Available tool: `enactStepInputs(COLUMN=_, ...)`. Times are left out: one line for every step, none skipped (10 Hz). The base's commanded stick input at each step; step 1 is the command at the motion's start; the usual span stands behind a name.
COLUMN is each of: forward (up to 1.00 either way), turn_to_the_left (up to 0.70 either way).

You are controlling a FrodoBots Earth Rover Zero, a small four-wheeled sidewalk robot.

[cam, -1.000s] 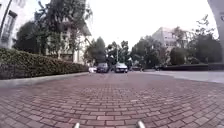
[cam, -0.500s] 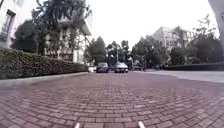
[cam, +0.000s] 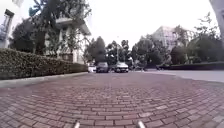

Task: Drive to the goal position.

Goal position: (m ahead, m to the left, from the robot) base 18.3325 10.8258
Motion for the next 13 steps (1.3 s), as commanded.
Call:
enactStepInputs(forward=0.7, turn_to_the_left=-0.14)
enactStepInputs(forward=0.7, turn_to_the_left=-0.14)
enactStepInputs(forward=0.7, turn_to_the_left=-0.14)
enactStepInputs(forward=0.7, turn_to_the_left=-0.14)
enactStepInputs(forward=0.7, turn_to_the_left=-0.14)
enactStepInputs(forward=0.7, turn_to_the_left=-0.14)
enactStepInputs(forward=0.7, turn_to_the_left=-0.14)
enactStepInputs(forward=0.7, turn_to_the_left=-0.14)
enactStepInputs(forward=0.7, turn_to_the_left=-0.14)
enactStepInputs(forward=0.7, turn_to_the_left=-0.14)
enactStepInputs(forward=0.7, turn_to_the_left=-0.12)
enactStepInputs(forward=0.7, turn_to_the_left=0.0)
enactStepInputs(forward=0.7, turn_to_the_left=0.0)
